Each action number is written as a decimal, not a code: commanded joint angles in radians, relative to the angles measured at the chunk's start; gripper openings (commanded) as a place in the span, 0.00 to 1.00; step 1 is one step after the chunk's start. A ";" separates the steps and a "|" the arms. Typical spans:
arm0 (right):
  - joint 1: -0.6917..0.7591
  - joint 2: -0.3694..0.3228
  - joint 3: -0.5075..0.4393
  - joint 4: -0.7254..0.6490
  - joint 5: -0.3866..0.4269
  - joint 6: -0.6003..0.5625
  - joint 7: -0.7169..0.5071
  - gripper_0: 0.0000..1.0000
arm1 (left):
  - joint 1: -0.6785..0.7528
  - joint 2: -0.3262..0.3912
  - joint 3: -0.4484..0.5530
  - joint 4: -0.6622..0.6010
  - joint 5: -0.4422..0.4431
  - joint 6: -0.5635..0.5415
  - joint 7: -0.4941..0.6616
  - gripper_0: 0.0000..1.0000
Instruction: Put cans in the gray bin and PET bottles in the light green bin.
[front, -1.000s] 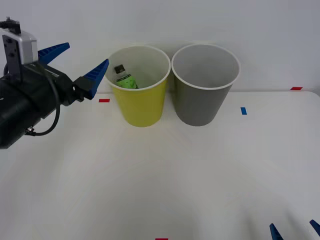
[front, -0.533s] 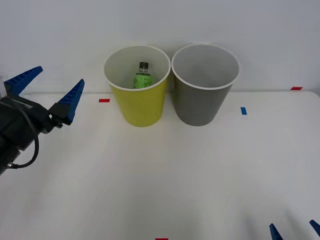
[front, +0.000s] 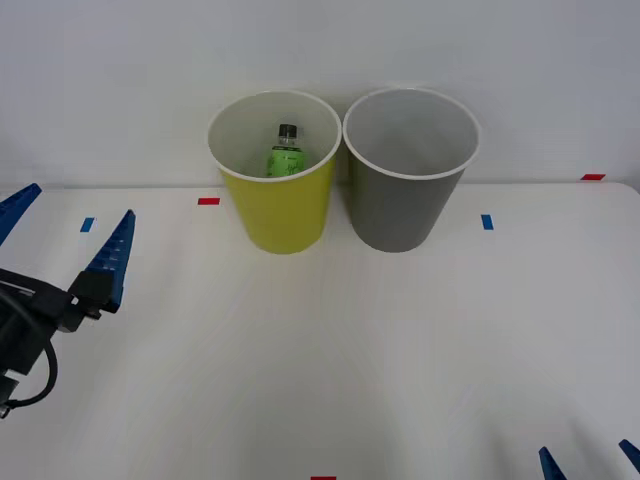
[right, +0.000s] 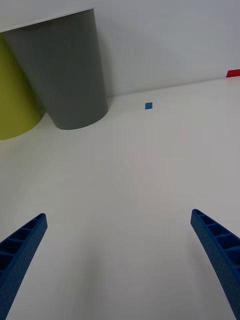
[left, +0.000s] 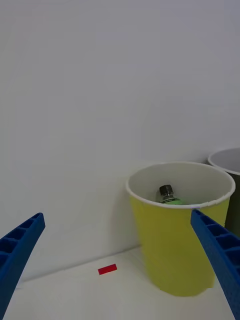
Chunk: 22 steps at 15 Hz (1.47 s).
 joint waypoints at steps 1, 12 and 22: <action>0.000 0.000 0.000 0.000 0.000 0.000 0.000 1.00 | 0.055 -0.012 -0.004 0.001 -0.011 -0.009 -0.003 1.00; 0.000 0.000 0.000 0.000 0.000 0.000 0.000 1.00 | 0.250 -0.094 -0.127 0.164 -0.355 -0.328 0.267 1.00; 0.000 0.000 0.000 0.000 0.000 0.000 0.000 1.00 | 0.396 -0.173 -0.151 0.307 -0.478 -0.487 0.302 1.00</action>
